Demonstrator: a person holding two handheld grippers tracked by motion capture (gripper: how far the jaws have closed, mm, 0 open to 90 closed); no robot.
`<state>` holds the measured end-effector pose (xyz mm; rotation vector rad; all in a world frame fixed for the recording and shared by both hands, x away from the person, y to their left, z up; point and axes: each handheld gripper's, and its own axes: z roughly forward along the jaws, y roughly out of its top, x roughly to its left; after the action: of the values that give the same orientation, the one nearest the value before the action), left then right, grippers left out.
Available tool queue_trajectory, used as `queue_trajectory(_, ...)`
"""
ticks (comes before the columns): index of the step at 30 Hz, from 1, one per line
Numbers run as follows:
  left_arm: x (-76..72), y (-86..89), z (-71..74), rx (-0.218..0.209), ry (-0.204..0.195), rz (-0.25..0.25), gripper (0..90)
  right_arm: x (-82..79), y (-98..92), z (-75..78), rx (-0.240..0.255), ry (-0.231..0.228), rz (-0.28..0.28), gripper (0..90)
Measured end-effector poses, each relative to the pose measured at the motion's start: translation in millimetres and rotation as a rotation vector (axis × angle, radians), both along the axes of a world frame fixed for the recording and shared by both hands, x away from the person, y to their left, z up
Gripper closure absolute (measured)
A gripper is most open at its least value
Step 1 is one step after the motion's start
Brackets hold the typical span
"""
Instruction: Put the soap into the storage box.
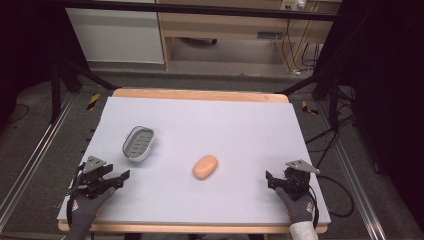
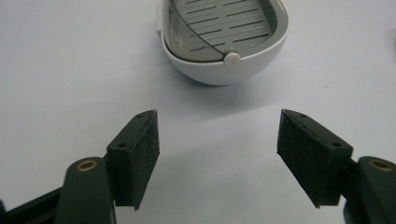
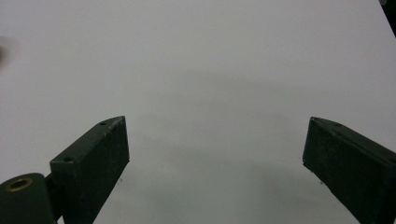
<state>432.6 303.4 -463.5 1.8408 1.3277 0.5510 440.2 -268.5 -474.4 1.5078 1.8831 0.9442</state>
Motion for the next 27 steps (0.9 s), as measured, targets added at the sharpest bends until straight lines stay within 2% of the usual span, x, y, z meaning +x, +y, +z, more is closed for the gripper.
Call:
queue_trajectory(7, -3.1, -7.0, 2.7, -0.012, 0.001, -0.028, 32.9, -0.9, 0.9, -0.3, -0.027, 0.004, -0.011, 7.0)
queue_trajectory(15, -5.8, -16.0, 6.1, -0.012, -0.010, -0.048, 35.9, -2.4, -0.4, 0.3, -0.022, -0.003, -0.026, 6.3)
queue_trajectory(18, -6.3, -18.7, 6.5, -0.022, -0.010, -0.050, 36.1, -2.9, -0.7, 0.4, -0.024, -0.004, -0.026, 6.2)
queue_trajectory(27, -7.7, -27.0, 7.6, -0.014, -0.013, -0.077, 35.8, -3.1, 0.7, 1.0, -0.032, -0.006, -0.030, 6.0)
